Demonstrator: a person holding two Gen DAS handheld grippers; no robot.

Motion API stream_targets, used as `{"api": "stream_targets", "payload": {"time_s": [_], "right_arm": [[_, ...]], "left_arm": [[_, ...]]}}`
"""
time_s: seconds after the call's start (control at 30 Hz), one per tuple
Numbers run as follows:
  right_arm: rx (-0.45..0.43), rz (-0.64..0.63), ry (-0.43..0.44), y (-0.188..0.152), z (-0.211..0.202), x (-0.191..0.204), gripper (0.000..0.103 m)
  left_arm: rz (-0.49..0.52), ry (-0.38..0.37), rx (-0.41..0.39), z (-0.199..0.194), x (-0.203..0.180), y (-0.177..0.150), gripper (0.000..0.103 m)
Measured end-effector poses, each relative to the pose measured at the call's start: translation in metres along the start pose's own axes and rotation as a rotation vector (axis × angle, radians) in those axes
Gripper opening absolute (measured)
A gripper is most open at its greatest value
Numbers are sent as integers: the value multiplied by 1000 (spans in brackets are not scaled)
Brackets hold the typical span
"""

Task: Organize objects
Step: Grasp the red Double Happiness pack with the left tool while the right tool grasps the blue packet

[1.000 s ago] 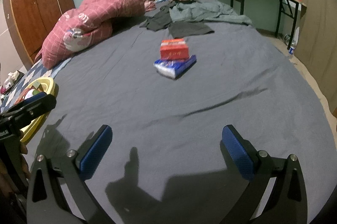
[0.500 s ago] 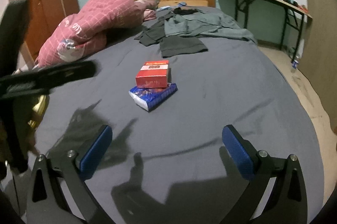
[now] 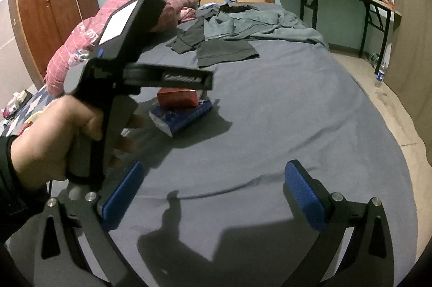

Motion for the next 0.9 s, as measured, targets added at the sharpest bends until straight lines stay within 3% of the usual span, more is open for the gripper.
{"api": "stream_targets", "payload": {"time_s": [0.17,0.3,0.6,0.73,0.83,0.9], "right_arm": [[24,-20,12,9,19,12,103],[46,-66,26,22,42,28,103],[64,-385,177,52,87,50,103],[91,-430,241,52,105,56,103],[132,-437,242,47,120,57,103],[160,-432,255,43,127,58,96]], "left_arm": [[22,47,-17,0,33,5,103],[39,27,-20,5,43,8,103],[167,-20,-13,28,30,8,103],[168,-33,-2,35,36,8,102],[173,-45,13,40,34,6,103],[185,-53,17,41,30,5,103]]}}
Point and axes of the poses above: each gripper's, at about its wrist camera, not at the fingertips, and z roughly the way its jaws point, x to its left, y to its top, the point moved 9 cm from there along z, roughly the way its jaws point, and after that the axes turned 6 degrees about -z, right-handed, at the moved point
